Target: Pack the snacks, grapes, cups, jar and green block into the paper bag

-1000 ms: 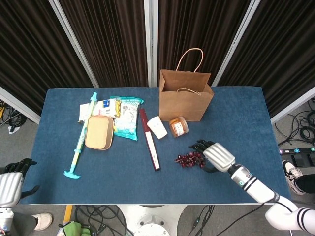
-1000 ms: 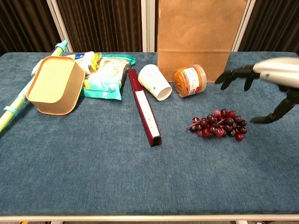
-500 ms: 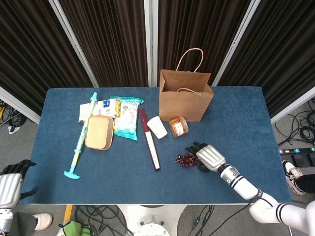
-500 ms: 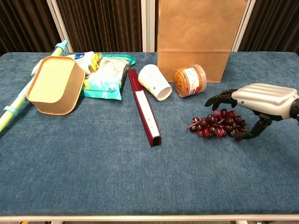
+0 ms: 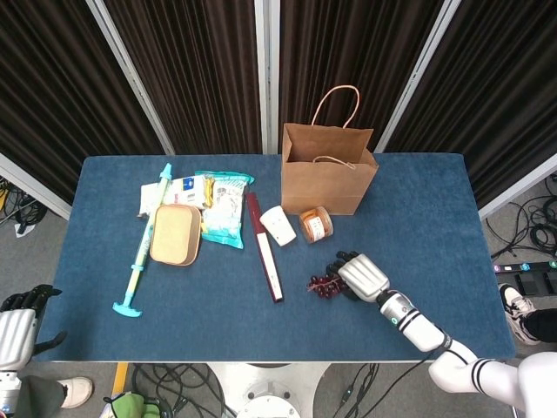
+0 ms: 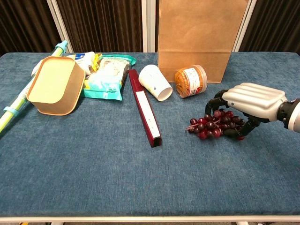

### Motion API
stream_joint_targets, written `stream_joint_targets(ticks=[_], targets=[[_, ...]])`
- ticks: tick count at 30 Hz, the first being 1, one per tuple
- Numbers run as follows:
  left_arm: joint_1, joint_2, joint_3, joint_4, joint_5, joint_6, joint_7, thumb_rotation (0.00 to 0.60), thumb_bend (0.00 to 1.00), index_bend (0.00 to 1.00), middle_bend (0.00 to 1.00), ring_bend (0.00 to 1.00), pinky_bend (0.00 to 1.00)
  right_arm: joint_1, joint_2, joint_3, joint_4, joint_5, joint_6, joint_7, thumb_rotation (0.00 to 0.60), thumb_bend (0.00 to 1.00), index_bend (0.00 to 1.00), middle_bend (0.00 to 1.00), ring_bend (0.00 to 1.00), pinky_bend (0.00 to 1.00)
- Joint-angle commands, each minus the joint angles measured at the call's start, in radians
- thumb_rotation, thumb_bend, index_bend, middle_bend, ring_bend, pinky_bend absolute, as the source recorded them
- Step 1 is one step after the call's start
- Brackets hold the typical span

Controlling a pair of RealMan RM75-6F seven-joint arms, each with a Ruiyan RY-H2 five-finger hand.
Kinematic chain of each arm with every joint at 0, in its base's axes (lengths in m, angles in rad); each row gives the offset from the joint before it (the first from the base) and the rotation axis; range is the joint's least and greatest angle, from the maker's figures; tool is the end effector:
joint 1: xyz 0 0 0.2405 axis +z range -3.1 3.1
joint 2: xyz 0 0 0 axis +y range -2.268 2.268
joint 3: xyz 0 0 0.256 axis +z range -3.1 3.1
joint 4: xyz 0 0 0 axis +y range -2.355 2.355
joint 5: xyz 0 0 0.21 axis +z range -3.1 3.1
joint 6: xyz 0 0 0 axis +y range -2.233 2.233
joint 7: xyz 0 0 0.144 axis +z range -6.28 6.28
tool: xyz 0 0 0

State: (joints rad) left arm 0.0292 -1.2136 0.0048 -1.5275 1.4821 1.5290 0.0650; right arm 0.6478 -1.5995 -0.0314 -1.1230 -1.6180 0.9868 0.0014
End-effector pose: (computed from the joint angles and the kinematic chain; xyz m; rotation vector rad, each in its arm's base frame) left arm -0.3400 0.1324 0.1354 -1.3302 -0.9450 -0.7598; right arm -0.2264 -0.3113 -0.0371 2.1589 -0.7228 0.8370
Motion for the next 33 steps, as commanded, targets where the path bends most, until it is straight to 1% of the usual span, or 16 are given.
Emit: stream_joint_targets(ticks=[1, 4, 8, 12, 15, 18, 19, 23, 26, 29, 31, 33], targets=[[0.000, -0.001, 0.000, 0.001, 0.001, 0.000, -0.001, 0.600, 0.04, 0.36, 0.35, 0.31, 0.26, -0.007, -0.018, 0.000, 0.027, -0.014, 0.030, 0.005, 0.600, 0.29, 0.55, 0.55, 0.34, 0.47], [0.000, -0.001, 0.000, 0.002, 0.002, 0.001, -0.002, 0.600, 0.04, 0.36, 0.35, 0.31, 0.26, -0.009, -0.016, 0.004, 0.035, -0.027, 0.064, 0.026, 0.600, 0.34, 0.62, 0.59, 0.39, 0.50], [-0.004, 0.000, -0.003, 0.000, 0.002, -0.002, 0.002, 0.600, 0.04, 0.36, 0.35, 0.31, 0.26, -0.010, 0.018, 0.022, 0.006, -0.036, 0.120, 0.065, 0.600, 0.36, 0.65, 0.61, 0.42, 0.52], [-0.008, 0.002, -0.006, -0.003, 0.005, -0.004, 0.006, 0.600, 0.04, 0.36, 0.35, 0.31, 0.26, -0.014, 0.075, 0.050, -0.054, -0.050, 0.195, 0.083, 0.600, 0.38, 0.67, 0.62, 0.43, 0.53], [-0.012, 0.003, -0.007, -0.005, 0.006, -0.008, 0.009, 0.600, 0.04, 0.36, 0.35, 0.31, 0.26, -0.020, 0.129, 0.083, -0.122, -0.065, 0.276, 0.117, 0.600, 0.38, 0.68, 0.63, 0.43, 0.53], [-0.015, 0.004, -0.009, -0.007, 0.007, -0.010, 0.012, 0.600, 0.04, 0.36, 0.35, 0.31, 0.26, -0.022, 0.182, 0.134, -0.181, -0.074, 0.366, 0.155, 0.600, 0.39, 0.68, 0.63, 0.43, 0.52], [-0.017, 0.005, -0.009, -0.009, 0.008, -0.013, 0.014, 0.600, 0.04, 0.36, 0.35, 0.31, 0.26, -0.021, 0.199, 0.160, -0.197, -0.071, 0.395, 0.162, 0.600, 0.39, 0.68, 0.63, 0.43, 0.51], [-0.020, 0.006, -0.010, -0.011, 0.009, -0.013, 0.017, 0.600, 0.04, 0.36, 0.35, 0.31, 0.26, -0.004, 0.244, 0.256, -0.232, -0.027, 0.443, 0.184, 0.600, 0.39, 0.68, 0.63, 0.43, 0.48], [-0.021, 0.005, -0.011, -0.011, 0.006, -0.016, 0.017, 0.600, 0.04, 0.36, 0.35, 0.31, 0.26, 0.016, 0.264, 0.331, -0.245, 0.030, 0.453, 0.221, 0.600, 0.39, 0.68, 0.63, 0.42, 0.48], [-0.021, 0.006, -0.009, -0.010, 0.002, -0.021, 0.018, 0.600, 0.04, 0.36, 0.35, 0.31, 0.26, 0.042, 0.272, 0.401, -0.233, 0.101, 0.436, 0.226, 0.600, 0.39, 0.68, 0.63, 0.42, 0.48], [-0.022, 0.006, -0.009, -0.010, 0.003, -0.021, 0.017, 0.600, 0.04, 0.36, 0.35, 0.31, 0.26, 0.063, 0.266, 0.446, -0.214, 0.158, 0.414, 0.231, 0.600, 0.39, 0.68, 0.63, 0.42, 0.48], [-0.020, 0.006, -0.009, -0.008, 0.004, -0.016, 0.015, 0.600, 0.04, 0.36, 0.35, 0.31, 0.26, 0.084, 0.260, 0.480, -0.197, 0.208, 0.383, 0.251, 0.600, 0.39, 0.68, 0.63, 0.42, 0.48]])
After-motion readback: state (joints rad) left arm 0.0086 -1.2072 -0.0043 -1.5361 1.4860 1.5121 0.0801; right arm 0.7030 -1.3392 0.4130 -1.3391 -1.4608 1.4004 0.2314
